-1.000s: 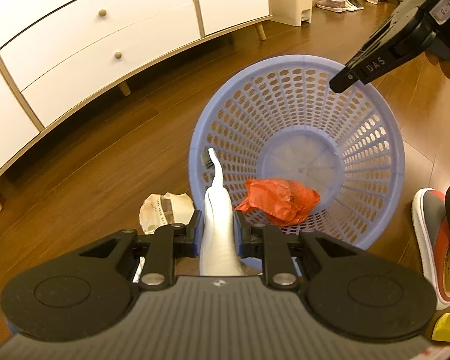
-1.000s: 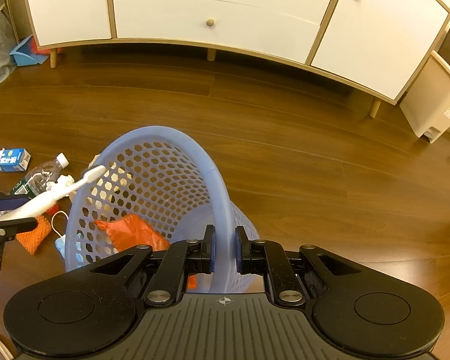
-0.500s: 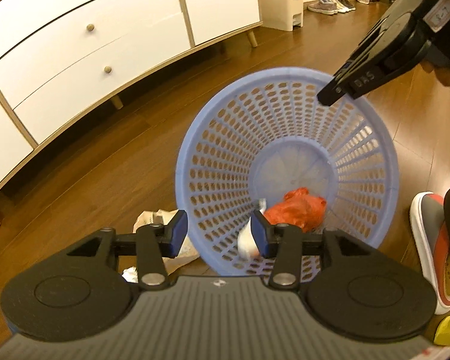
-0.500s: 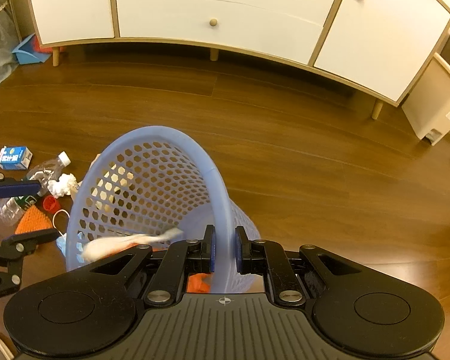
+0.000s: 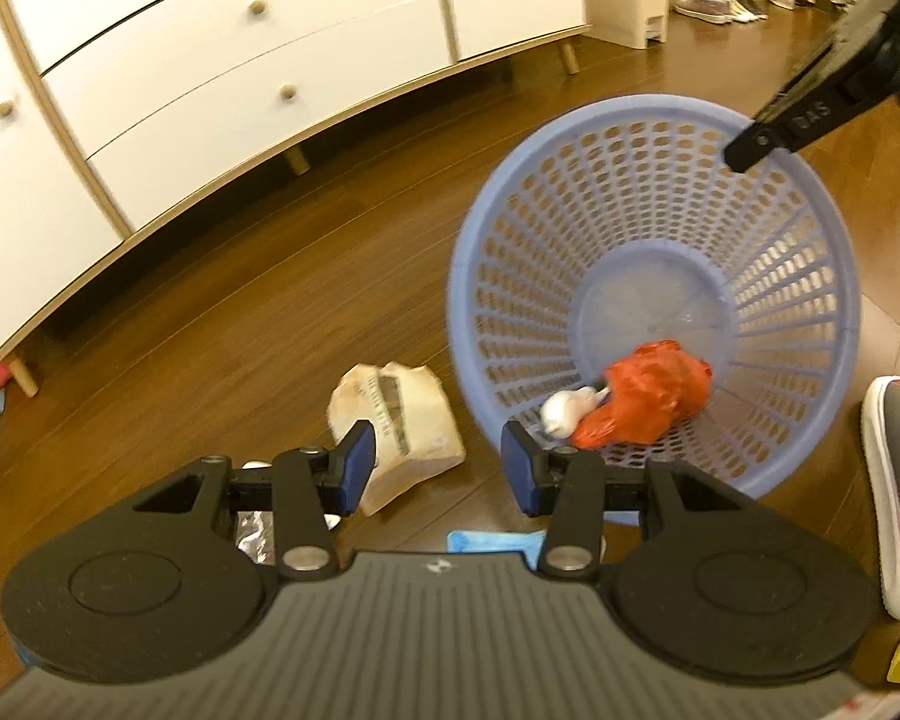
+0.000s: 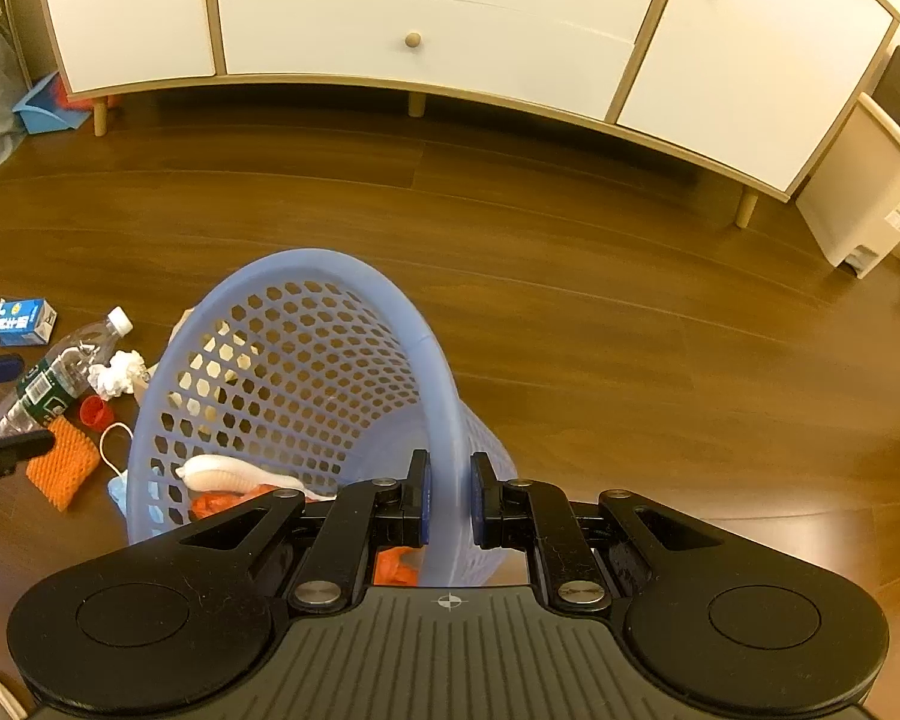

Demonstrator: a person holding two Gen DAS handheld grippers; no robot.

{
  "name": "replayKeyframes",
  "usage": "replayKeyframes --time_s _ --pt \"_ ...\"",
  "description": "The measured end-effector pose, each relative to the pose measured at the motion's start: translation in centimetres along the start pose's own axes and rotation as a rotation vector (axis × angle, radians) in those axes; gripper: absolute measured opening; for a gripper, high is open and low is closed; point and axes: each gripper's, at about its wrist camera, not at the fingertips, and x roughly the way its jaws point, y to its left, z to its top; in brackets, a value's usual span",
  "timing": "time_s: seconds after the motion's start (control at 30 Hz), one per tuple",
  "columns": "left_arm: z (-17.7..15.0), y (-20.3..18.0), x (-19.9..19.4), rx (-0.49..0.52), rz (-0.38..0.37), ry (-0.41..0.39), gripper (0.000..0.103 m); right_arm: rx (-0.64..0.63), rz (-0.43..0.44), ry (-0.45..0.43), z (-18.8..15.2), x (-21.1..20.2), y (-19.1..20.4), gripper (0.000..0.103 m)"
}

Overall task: Collect trash
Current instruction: 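Carry the toothbrush over the basket and release it with the left tool, then grasp the blue face mask with the left tool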

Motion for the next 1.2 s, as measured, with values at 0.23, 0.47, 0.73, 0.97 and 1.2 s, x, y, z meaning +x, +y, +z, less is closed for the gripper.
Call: replayKeyframes --time_s 0.23,0.47,0.73,0.97,1.2 --pt "-2.6 3.3 -0.3 -0.070 0.049 0.036 0.042 0.011 0.001 0.007 0.1 0.0 -0.4 0.009" --pt "-7.4 7.6 0.0 -0.138 0.133 0.108 0.042 0.052 -0.024 0.027 0.3 0.5 -1.3 0.009" --pt "-11.6 8.3 2.6 -0.160 0.107 0.183 0.041 0.083 -0.067 0.061 -0.2 0.9 -2.9 0.009" --pt "-11.4 2.6 7.0 -0.034 -0.061 0.154 0.042 0.104 -0.087 0.063 0.0 0.3 -3.7 0.009" --pt "-10.3 -1.9 11.6 0.023 -0.125 0.119 0.063 0.115 -0.083 0.068 0.0 0.3 -4.1 0.009"
